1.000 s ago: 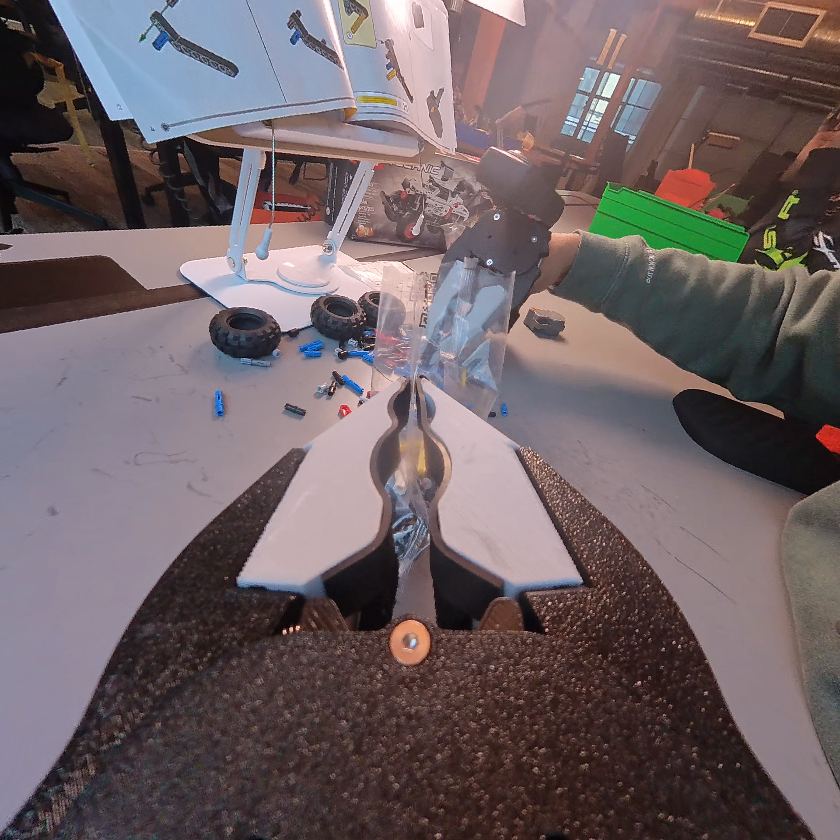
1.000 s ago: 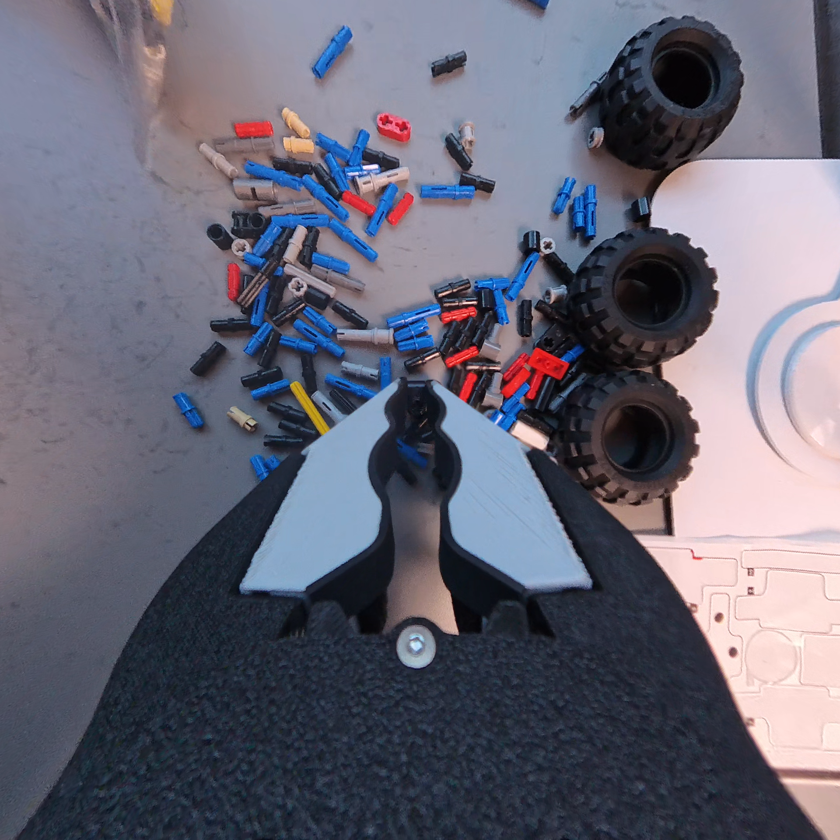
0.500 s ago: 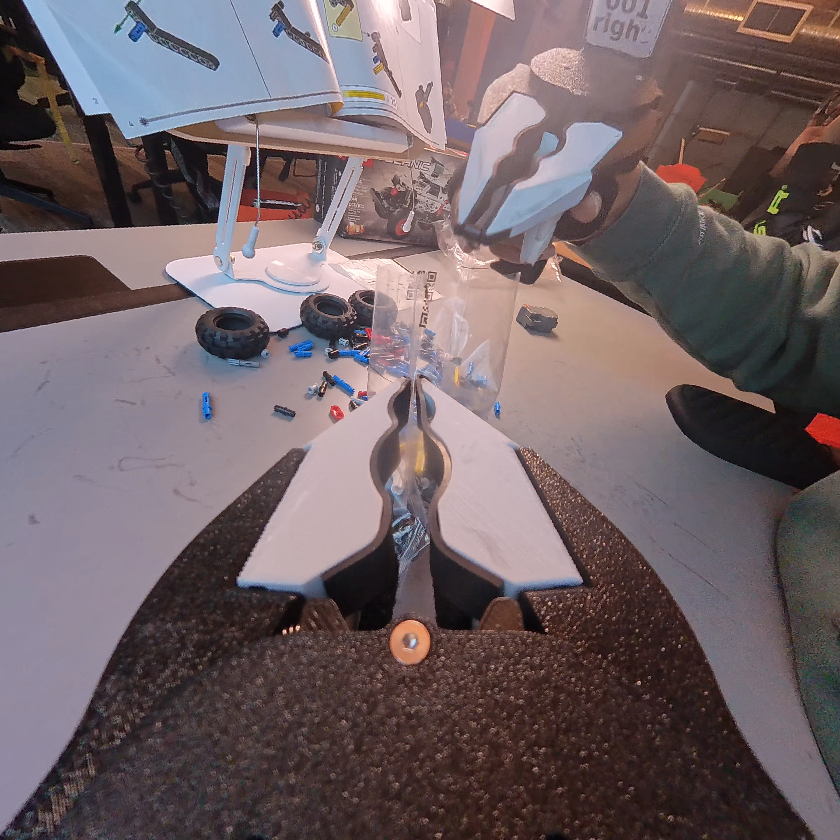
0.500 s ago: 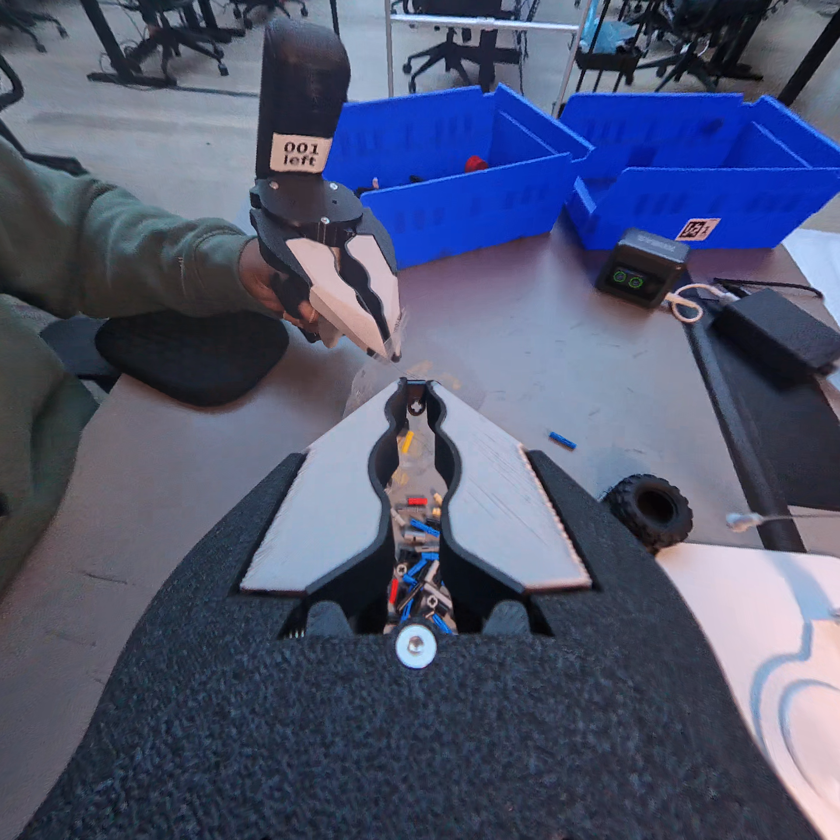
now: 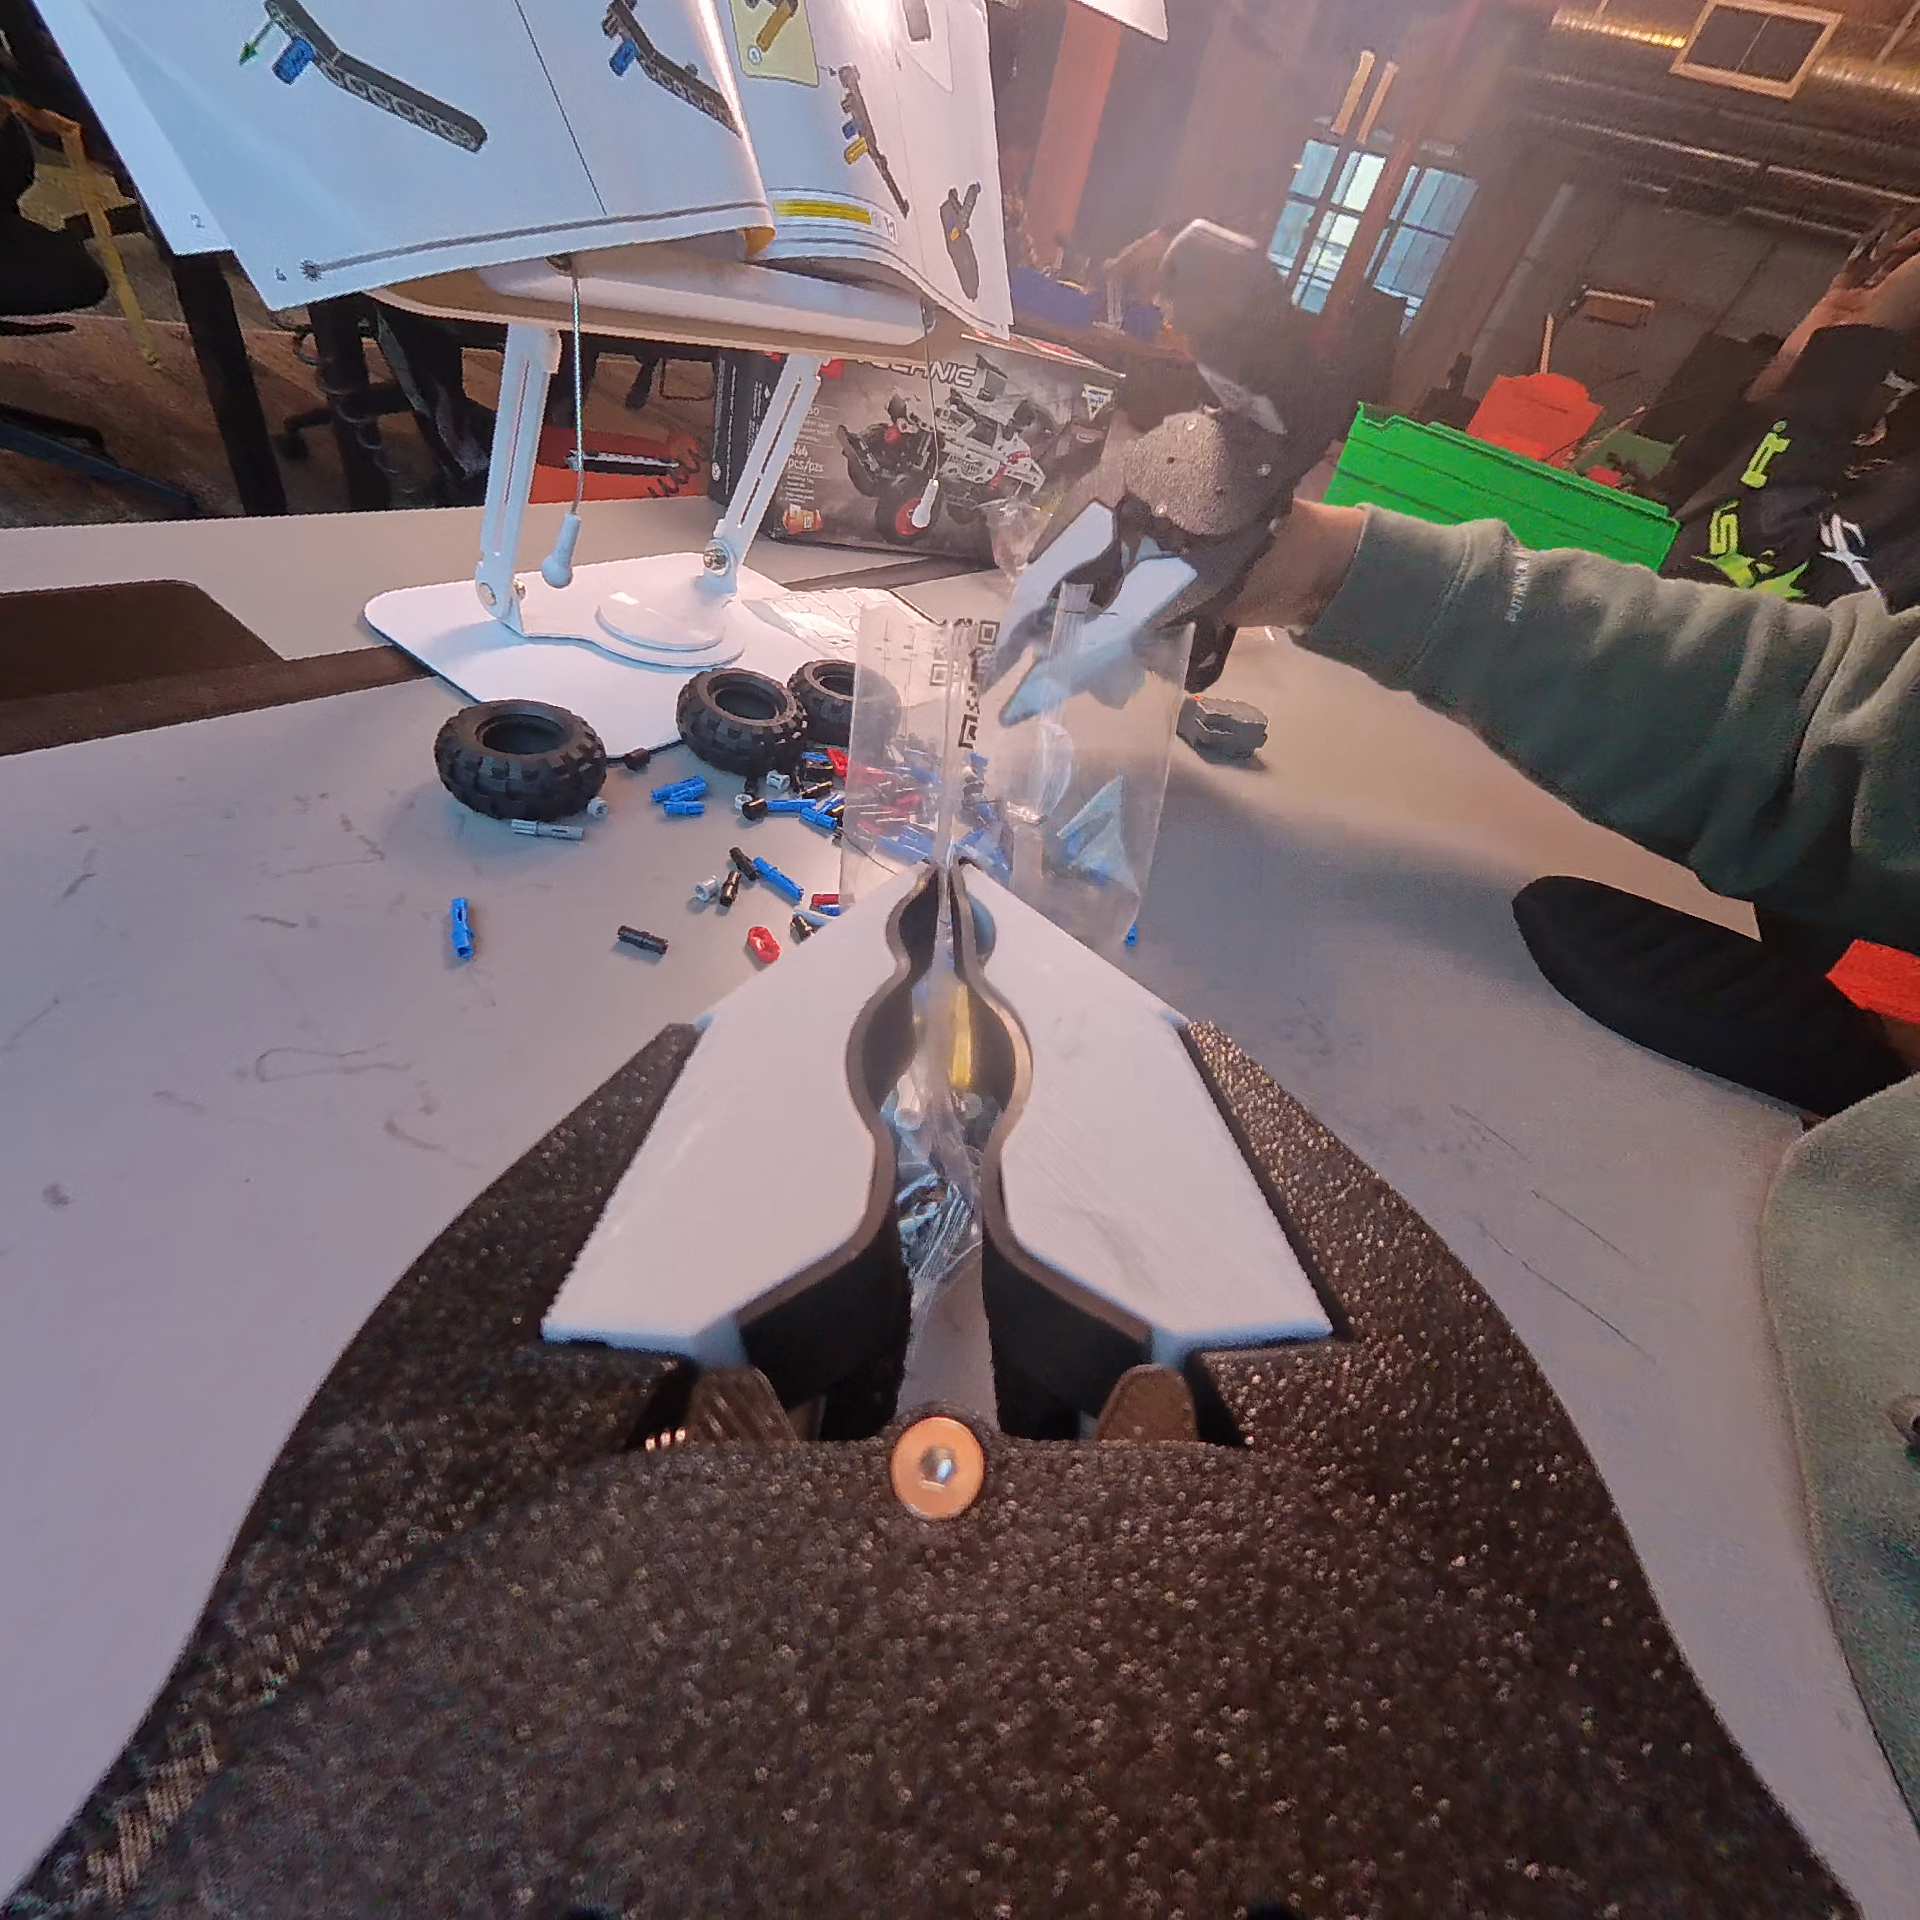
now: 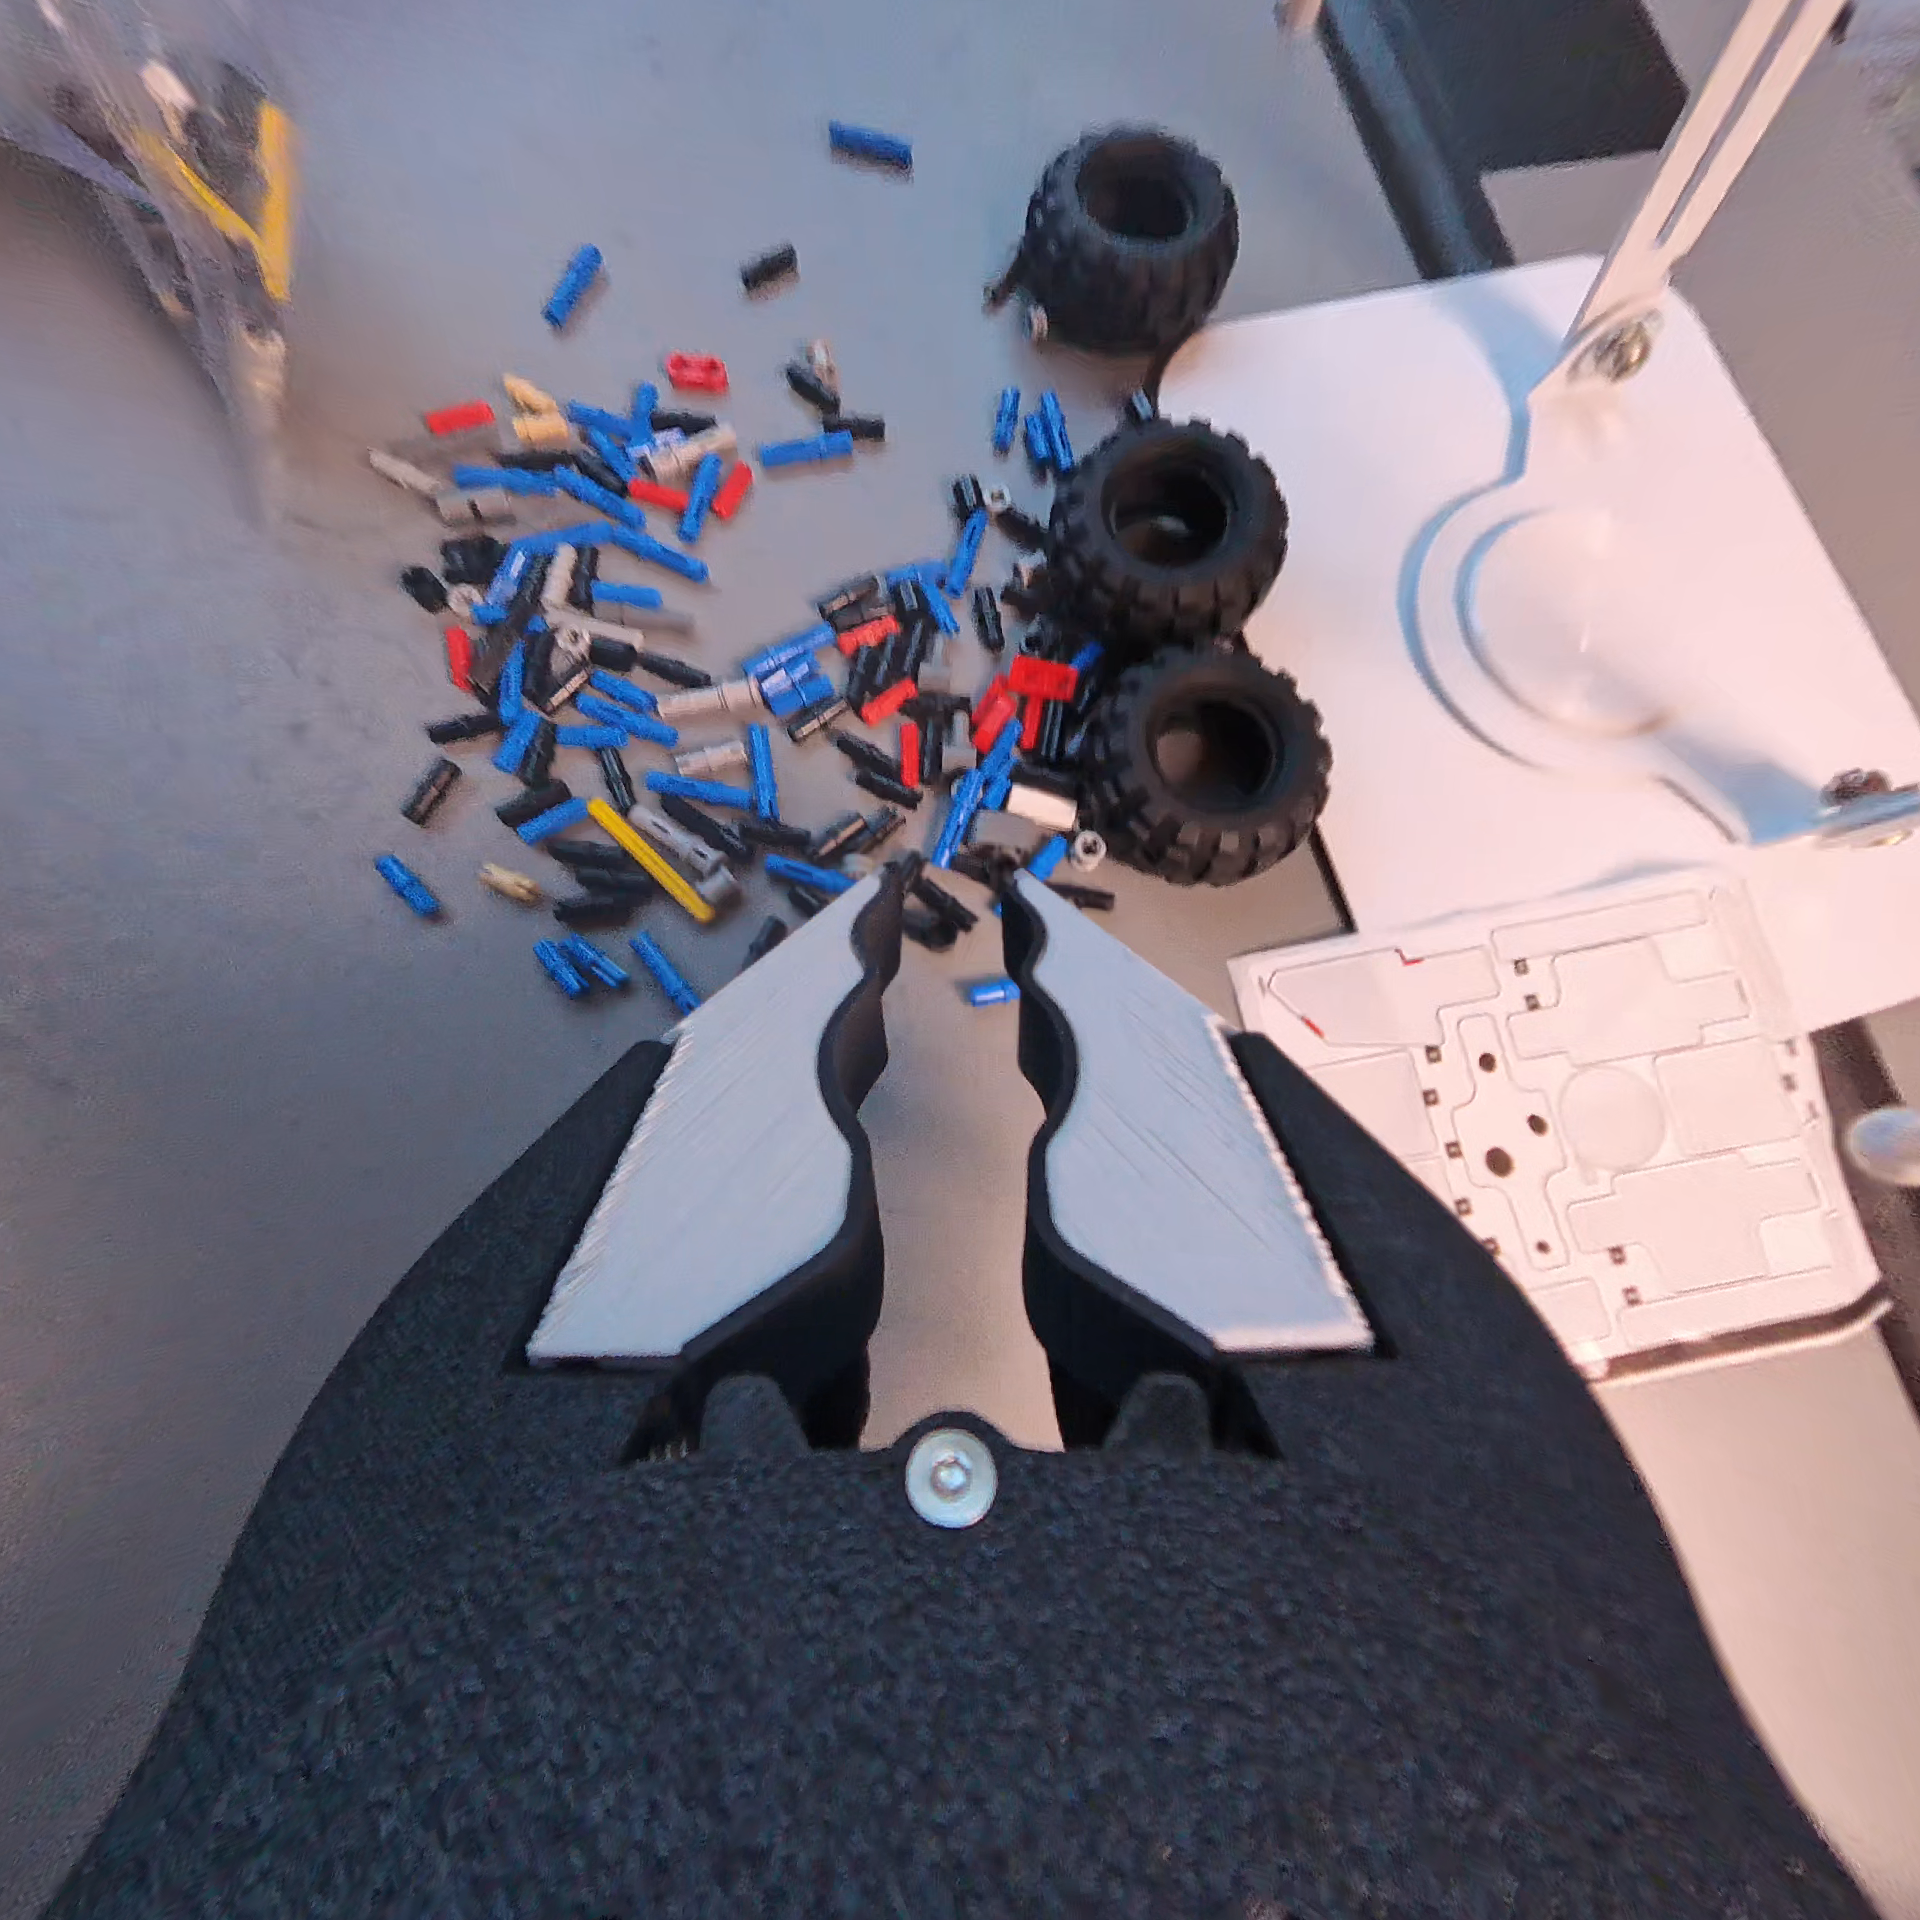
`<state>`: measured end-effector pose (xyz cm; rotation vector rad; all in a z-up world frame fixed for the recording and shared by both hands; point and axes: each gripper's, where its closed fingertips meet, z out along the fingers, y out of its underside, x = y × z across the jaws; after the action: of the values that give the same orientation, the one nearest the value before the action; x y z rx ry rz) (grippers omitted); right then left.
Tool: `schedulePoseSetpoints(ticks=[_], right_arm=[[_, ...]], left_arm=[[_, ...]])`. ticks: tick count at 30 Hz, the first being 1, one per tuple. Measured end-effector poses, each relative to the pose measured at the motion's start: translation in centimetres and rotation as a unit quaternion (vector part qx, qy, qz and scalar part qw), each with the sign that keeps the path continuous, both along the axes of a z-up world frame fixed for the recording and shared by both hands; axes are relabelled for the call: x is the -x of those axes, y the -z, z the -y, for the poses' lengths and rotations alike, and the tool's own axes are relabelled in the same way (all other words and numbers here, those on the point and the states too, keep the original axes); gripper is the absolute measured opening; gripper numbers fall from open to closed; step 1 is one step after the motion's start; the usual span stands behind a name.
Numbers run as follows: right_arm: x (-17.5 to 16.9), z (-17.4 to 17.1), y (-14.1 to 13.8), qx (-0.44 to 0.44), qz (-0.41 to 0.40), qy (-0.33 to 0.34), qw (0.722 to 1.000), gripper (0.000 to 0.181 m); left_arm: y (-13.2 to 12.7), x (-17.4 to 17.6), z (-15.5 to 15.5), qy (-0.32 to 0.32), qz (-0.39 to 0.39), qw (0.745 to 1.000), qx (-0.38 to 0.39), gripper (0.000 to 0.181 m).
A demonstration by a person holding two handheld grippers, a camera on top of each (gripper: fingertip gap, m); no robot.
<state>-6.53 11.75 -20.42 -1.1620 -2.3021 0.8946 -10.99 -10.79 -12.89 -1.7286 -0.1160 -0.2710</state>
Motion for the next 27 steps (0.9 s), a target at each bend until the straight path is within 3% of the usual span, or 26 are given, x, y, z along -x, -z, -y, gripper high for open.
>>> schedulePoseSetpoints(ticks=[7, 9, 15, 18, 23, 25, 27], right_arm=[[0.2, -0.1, 3.1, -0.028, 0.026, -0.014, 0.999, 0.02], [0.1, 0.1, 3.2, -0.019, 0.037, -0.018, 0.999, 0.01], [-0.7, -0.1, 3.2, -0.015, 0.049, -0.015, 0.999, 0.007], [-0.1, 2.1, -0.4, 0.042, -0.003, -0.024, 0.999, 0.007], [2.1, 11.7, -12.3, 0.151, -0.14, -0.115, 0.972, 0.007], [2.8, 15.7, -14.3, 0.16, -0.144, -0.164, 0.963, 0.007], [3.7, 18.3, -13.4, 0.127, -0.123, -0.197, 0.964, 0.008]], left_arm=[[0.2, 0.1, 0.0, -0.007, 0.001, 1.0, 0.004, 0.001], [0.2, 0.2, 0.0, -0.008, 0.0, 1.0, 0.004, 0.001], [0.2, 0.2, 0.1, -0.005, 0.002, 1.0, 0.003, 0.001], [0.1, 0.1, 0.0, -0.004, 0.001, 1.0, 0.001, 0.001], [0.3, -0.2, -0.2, 0.0, 0.004, 1.0, 0.005, 0.001], [0.4, -0.4, -0.3, 0.001, 0.003, 1.0, 0.006, 0.001], [0.3, -0.5, -0.3, 0.001, -0.001, 1.0, 0.006, 0.001]])
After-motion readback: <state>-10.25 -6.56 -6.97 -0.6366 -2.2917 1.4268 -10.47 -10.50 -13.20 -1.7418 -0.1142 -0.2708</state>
